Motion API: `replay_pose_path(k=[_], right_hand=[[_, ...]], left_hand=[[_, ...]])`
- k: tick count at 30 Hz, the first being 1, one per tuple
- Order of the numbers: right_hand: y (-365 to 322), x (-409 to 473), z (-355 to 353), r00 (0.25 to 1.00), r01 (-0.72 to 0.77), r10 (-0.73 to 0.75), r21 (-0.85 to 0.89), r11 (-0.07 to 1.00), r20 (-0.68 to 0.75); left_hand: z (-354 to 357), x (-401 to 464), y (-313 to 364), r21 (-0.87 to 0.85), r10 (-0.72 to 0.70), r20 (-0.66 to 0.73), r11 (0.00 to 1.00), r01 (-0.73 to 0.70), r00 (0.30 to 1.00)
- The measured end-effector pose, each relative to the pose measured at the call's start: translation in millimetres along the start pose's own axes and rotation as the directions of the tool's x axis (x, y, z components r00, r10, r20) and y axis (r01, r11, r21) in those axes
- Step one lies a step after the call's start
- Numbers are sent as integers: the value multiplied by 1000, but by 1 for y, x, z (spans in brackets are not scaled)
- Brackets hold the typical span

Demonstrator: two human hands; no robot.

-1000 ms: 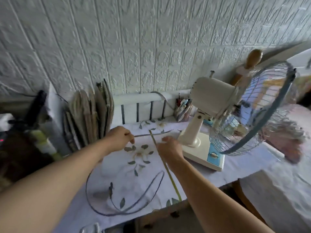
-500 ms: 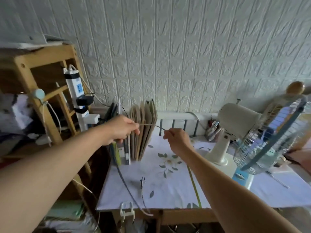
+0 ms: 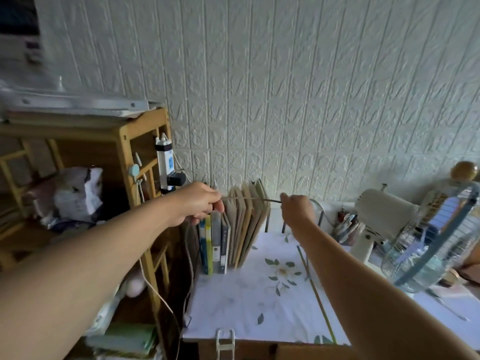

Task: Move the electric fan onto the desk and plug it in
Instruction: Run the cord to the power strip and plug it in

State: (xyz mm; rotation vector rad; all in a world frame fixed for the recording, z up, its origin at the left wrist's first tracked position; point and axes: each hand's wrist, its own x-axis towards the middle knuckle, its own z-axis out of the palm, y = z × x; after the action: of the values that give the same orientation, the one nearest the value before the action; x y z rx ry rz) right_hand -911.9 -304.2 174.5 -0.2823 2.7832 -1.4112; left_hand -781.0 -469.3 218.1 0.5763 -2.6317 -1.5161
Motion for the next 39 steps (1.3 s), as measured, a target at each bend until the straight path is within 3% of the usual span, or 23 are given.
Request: replay_pose_path(k=[2,4,7,10,13,16,18,19,21,23,26,30,32,36,37,39], right_hand=[[13,-3,-11,987,-140,129,-108,984,-98],[12,-8,-7,990,-139,138,-86,986,-24],[-20,-26,19,974,-57,11,197,979,227],[-64,-55,39,930,65,-154,264,962,334],[-73,-58,41,974,103,-125,124,987,191],[-54,-51,25,997,-47,47,-3,999,-53],[-44,-53,18,986,-105,96,-60,993,-138],[-46,-55,20,992,-87,81,-55,995,-101],[-59,-64,31,992,20,-30,88,996,121],[-80,-79,46,941,111,-180,240,964,286],[-98,-85,53,930,264,-291,143,954,224],[-77,-64,31,995,88,-80,145,986,-59],[-66,-59,24,993,11,5,133,991,-122],[-59,-63,26,998,-57,55,423,904,17],[-59,-67,26,995,-75,35,476,876,93],[-60,-74,24,976,-113,9,476,872,215]], left_hand=[[-16,-9,-5,-19,-5,4,1000,5,1000],[-26,-15,-9,-21,6,-12,1000,-7,1000],[-26,-20,-9,-9,48,-20,999,-48,999],[-23,-25,-6,36,99,-34,995,-98,995],[-34,-31,-8,13,110,13,994,-110,994],[-52,-37,-16,-12,97,73,995,-96,993],[-63,-39,-20,-9,94,58,996,-94,994],[-66,-40,-21,-7,98,45,995,-98,994],[-67,-39,-20,0,114,25,994,-114,993],[-61,-38,-17,33,140,10,990,-140,990],[-54,-39,-15,41,158,33,986,-160,987],[-71,-38,-30,17,124,115,992,-127,986],[-77,-37,-36,119,155,119,978,-169,981],[-80,-28,-37,516,289,-36,825,-230,957],[-82,-26,-37,529,311,-84,819,-222,947],[-87,-23,-34,379,275,-133,902,-208,952]])
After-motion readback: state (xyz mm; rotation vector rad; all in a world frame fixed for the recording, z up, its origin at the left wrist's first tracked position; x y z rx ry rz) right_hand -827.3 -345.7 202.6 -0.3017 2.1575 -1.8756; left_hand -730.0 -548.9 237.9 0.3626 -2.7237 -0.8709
